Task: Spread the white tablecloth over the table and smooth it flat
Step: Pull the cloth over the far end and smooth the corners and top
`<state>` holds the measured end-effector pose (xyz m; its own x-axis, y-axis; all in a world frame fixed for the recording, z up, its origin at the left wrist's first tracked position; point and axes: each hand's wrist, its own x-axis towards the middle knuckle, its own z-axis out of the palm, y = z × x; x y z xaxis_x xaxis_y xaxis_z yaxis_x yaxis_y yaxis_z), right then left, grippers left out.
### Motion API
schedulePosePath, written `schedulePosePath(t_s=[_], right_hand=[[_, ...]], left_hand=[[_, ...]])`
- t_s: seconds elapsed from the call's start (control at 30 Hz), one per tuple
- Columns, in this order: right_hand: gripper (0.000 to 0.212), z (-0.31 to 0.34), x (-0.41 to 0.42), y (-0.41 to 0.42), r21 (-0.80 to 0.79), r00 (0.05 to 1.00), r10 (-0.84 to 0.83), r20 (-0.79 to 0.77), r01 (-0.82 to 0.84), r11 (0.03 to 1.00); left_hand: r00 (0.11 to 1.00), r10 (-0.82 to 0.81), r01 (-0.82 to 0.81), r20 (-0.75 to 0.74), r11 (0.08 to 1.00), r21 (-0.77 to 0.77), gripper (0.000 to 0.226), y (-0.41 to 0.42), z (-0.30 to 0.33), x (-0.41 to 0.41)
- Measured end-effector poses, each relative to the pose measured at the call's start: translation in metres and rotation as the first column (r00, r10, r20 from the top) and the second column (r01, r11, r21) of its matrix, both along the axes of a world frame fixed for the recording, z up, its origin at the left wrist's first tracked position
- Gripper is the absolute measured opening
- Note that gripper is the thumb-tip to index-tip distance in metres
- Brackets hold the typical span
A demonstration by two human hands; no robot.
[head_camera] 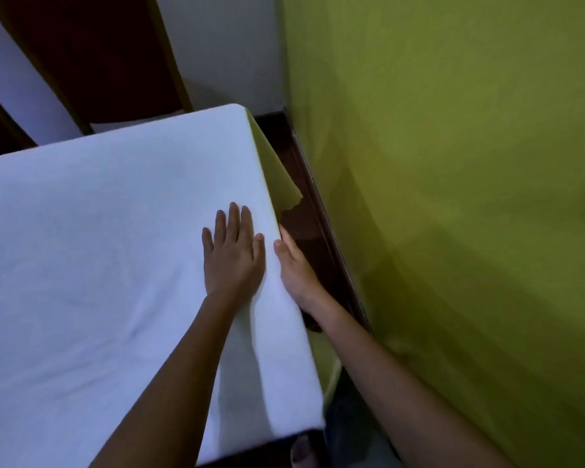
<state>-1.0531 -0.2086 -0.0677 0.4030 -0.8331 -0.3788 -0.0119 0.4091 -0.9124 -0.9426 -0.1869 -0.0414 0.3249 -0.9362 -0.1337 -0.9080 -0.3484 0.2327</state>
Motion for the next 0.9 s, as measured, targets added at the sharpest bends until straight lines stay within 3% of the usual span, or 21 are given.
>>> schedulePosePath(t_s=[0.17, 0.37, 0.43, 0.5, 0.6, 0.67, 0.8, 0.9], right_hand=[[0.047, 0.0, -0.042, 0.086, 0.046, 0.999, -0.006, -0.051, 0.009, 0.999], [0.041, -0.006, -0.092, 0.165, 0.107, 0.999, 0.019, 0.034, -0.022, 0.994], [0.042, -0.013, -0.115, 0.19, 0.02, 0.994, 0.079, -0.071, -0.078, 0.997], [0.057, -0.025, -0.137, 0.201, -0.115, 0.96, 0.127, -0.249, -0.16, 0.98], [0.053, -0.042, -0.147, 0.193, -0.336, 0.863, 0.152, -0.482, -0.342, 0.878], [0.054, -0.05, -0.141, 0.191, -0.444, 0.823, 0.084, -0.562, -0.385, 0.809], [0.03, -0.055, -0.122, 0.193, -0.442, 0.806, -0.017, -0.592, -0.307, 0.842], [0.059, -0.074, -0.13, 0.2, -0.436, 0.745, -0.022, -0.667, -0.365, 0.823]], left_hand=[[0.999, -0.034, 0.034, 0.008, 0.999, -0.007, 0.058, 0.081, 0.0, -0.039], [0.999, -0.035, 0.034, 0.013, 0.999, 0.022, 0.058, 0.127, 0.006, -0.078], [0.999, -0.031, 0.031, 0.011, 0.999, 0.021, 0.058, 0.134, 0.005, -0.086], [0.999, -0.035, 0.035, 0.017, 0.999, 0.026, 0.059, 0.142, 0.005, -0.093], [0.999, -0.043, 0.042, 0.029, 0.998, 0.041, 0.059, 0.15, 0.005, -0.101], [0.999, -0.038, 0.037, 0.037, 0.998, 0.041, 0.059, 0.155, 0.004, -0.105], [0.998, -0.023, 0.022, 0.051, 0.999, 0.024, 0.059, 0.156, 0.002, -0.104], [0.998, -0.022, 0.02, 0.063, 1.0, 0.018, 0.059, 0.156, -0.001, -0.104]])
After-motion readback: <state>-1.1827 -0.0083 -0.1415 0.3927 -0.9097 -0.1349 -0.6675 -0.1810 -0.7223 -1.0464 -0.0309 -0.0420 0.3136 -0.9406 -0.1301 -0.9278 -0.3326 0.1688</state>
